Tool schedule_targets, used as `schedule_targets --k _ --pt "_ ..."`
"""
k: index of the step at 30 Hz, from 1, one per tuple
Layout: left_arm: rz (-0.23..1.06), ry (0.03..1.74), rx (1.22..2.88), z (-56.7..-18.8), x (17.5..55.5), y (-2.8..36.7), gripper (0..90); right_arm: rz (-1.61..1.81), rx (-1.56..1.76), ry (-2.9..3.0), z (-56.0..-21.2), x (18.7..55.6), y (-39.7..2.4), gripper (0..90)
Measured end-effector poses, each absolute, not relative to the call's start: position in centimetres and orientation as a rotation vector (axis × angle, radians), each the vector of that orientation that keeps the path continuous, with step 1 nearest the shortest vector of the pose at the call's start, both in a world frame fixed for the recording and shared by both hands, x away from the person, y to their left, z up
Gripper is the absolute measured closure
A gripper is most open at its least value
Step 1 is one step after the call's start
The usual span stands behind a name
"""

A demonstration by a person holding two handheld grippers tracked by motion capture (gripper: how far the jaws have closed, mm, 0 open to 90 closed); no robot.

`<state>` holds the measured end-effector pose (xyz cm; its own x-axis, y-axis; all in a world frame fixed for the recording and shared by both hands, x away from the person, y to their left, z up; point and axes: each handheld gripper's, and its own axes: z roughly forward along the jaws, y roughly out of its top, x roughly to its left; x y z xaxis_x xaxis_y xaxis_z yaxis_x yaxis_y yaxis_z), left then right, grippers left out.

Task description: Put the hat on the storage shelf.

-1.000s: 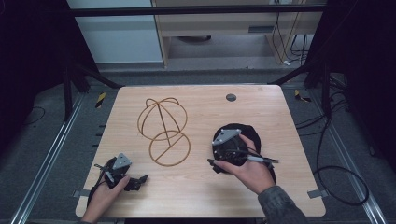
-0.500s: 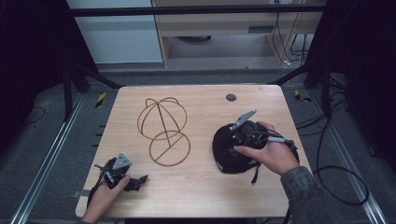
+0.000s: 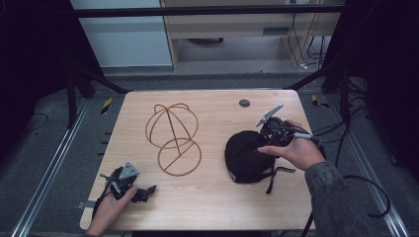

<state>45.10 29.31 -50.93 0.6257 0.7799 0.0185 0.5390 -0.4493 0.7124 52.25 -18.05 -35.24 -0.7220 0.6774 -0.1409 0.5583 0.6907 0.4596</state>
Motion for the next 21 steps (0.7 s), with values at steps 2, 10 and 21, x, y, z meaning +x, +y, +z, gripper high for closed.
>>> schedule_targets --k 2,10,21 --pt "0.455 1.024 2.166 -50.9 45.1 29.3 0.0 0.552 1.004 2.610 -35.4 52.5 -17.8 12.4" --pt "0.451 1.025 2.165 -50.9 45.1 29.3 0.0 0.535 0.979 2.626 -35.2 53.5 -16.6 19.5" --pt "0.452 1.022 2.168 -50.9 45.1 29.3 0.0 0.506 0.931 2.690 -36.7 55.7 -15.6 29.9"
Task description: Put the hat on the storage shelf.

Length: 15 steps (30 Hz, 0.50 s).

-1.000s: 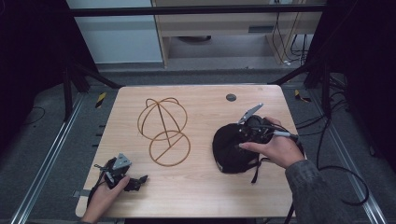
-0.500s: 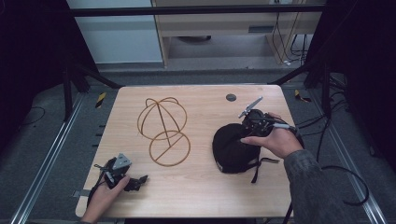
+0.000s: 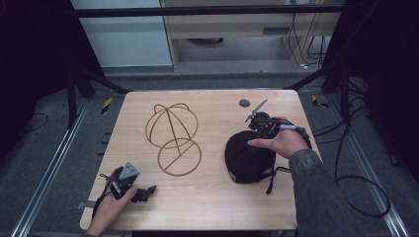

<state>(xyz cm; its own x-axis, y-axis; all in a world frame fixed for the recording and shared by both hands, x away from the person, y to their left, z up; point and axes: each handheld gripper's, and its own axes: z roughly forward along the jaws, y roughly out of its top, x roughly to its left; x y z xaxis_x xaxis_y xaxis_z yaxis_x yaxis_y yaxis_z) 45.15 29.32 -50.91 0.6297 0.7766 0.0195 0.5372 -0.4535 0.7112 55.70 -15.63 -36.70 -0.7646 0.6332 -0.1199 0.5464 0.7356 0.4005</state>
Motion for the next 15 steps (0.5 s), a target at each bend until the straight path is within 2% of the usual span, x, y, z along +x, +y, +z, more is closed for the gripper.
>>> schedule_targets --k 15 --pt "0.452 1.022 2.169 -50.9 45.1 29.3 0.0 0.436 0.883 2.746 -37.6 56.6 -14.6 45.9"
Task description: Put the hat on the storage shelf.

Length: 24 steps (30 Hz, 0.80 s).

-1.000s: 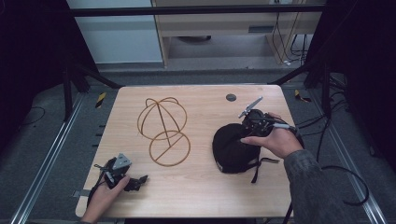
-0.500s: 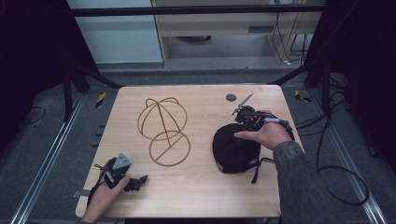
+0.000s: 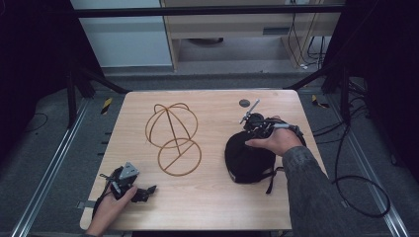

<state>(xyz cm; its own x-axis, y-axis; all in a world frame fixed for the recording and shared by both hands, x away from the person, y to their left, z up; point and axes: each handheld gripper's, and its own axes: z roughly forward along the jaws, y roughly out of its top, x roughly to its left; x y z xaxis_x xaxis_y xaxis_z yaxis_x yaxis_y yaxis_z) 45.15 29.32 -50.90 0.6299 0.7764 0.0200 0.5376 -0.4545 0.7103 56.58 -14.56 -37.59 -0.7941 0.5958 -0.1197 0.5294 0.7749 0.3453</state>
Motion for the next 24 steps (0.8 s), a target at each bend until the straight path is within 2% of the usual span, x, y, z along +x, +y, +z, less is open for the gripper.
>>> schedule_targets --k 5,6,7,12,24 --pt "0.452 1.022 2.169 -50.9 45.2 29.3 0.0 0.422 0.882 2.754 -37.8 56.8 -14.6 53.2" --pt "0.450 1.025 2.168 -50.9 45.1 29.3 0.0 0.420 0.885 2.751 -37.8 56.8 -14.6 56.5" --pt "0.450 1.025 2.168 -50.9 45.1 29.3 0.0 0.412 0.879 2.754 -37.8 56.7 -14.6 64.0" --pt "0.452 1.023 2.169 -50.9 45.1 29.3 0.0 0.402 0.868 2.758 -38.0 56.7 -14.5 71.8" --pt "0.450 1.024 2.168 -50.9 45.1 29.3 0.0 0.473 0.883 2.744 -36.8 55.9 -15.9 73.8"
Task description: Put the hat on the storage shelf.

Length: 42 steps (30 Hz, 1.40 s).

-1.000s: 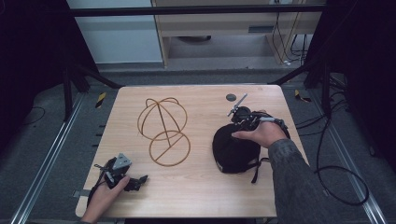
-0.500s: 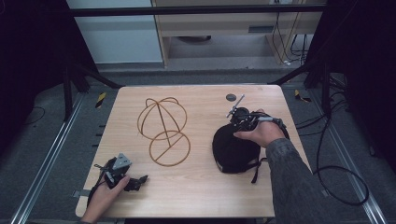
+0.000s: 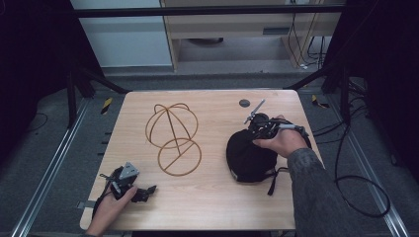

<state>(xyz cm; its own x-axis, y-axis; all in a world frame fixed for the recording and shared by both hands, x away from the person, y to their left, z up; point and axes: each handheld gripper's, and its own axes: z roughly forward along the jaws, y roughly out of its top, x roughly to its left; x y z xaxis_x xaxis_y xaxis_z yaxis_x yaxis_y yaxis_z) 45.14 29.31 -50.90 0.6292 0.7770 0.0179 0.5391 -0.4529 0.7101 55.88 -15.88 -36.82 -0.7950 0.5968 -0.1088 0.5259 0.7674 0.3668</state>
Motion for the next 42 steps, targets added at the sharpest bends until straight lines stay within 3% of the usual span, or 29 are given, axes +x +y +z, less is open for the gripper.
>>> schedule_targets --k 17,42 --pt "0.452 1.023 2.170 -50.9 45.1 29.3 0.0 0.664 0.882 2.630 -30.9 52.1 -18.5 74.0" --pt "0.453 1.023 2.170 -50.9 45.1 29.3 0.0 0.777 0.790 2.526 -24.6 49.9 -18.2 74.0"
